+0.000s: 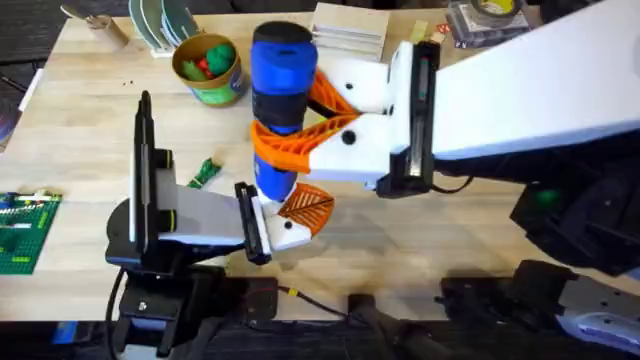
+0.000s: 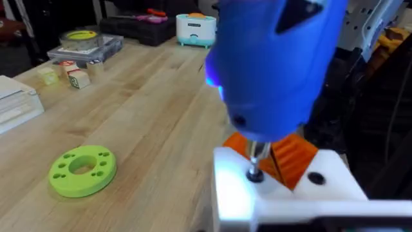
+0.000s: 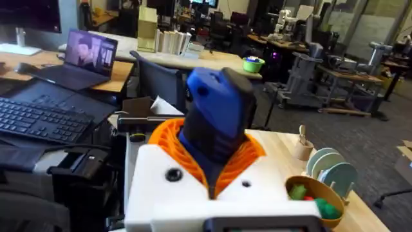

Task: Pick up the gripper from the table and insert it into the empty holder that is missing its gripper. Then pick up a screw, insert it into the mounting hole, and use the screwdriver to tighten it. Finally, clean up the table by picking up the vegetable and placing it into the bucket.

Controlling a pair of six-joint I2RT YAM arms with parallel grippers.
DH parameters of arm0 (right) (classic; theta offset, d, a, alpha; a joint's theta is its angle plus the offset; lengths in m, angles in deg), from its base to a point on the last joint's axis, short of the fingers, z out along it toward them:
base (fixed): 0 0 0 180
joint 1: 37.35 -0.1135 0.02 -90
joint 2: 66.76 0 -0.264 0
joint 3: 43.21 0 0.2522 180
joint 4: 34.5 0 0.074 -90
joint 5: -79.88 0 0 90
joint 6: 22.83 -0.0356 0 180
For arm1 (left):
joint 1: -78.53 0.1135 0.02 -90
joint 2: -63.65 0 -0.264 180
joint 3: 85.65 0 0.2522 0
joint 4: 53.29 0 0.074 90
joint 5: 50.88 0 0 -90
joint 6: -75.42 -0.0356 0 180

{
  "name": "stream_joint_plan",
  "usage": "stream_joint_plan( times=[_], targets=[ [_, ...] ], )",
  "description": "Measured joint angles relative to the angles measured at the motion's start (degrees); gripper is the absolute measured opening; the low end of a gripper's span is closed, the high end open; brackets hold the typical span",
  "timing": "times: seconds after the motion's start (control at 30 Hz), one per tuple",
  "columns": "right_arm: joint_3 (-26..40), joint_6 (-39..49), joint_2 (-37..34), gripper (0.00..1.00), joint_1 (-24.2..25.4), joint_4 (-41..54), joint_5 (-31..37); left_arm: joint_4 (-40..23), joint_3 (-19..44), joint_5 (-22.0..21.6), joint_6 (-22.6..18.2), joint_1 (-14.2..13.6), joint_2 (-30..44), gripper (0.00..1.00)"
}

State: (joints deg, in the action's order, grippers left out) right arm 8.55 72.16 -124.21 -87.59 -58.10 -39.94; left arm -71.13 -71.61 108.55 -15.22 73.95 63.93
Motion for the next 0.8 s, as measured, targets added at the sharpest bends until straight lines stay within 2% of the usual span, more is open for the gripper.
stream_joint_plan(
  times=[0.8],
  targets=[
    [0.00,0.50,0.84,0.026,0.00,4.05,0.17,-0.26,0.00,0.02,0.02,0.00,0.00,0.004]
  ],
)
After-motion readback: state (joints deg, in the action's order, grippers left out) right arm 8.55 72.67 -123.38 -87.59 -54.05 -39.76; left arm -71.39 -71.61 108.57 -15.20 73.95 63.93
